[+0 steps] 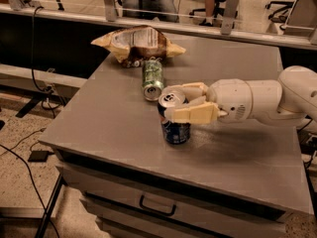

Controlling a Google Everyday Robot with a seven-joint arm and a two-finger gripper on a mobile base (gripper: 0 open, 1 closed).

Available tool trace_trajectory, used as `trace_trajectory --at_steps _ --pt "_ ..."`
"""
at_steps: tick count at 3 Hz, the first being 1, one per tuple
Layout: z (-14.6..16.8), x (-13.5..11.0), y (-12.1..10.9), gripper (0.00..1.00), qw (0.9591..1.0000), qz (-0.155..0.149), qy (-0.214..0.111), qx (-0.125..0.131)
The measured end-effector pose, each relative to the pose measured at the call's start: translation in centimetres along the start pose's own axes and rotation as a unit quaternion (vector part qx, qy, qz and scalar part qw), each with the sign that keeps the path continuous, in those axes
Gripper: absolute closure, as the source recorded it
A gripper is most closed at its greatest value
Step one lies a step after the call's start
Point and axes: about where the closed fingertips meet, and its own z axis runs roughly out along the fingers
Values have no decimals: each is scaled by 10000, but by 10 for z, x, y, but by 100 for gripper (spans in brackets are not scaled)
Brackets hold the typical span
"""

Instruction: Place pepsi can upright

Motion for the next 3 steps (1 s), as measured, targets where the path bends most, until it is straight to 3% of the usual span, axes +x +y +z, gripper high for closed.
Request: trace_trajectory --at_steps 3 --pt "6 -2 2 4 10000 -4 -7 -64"
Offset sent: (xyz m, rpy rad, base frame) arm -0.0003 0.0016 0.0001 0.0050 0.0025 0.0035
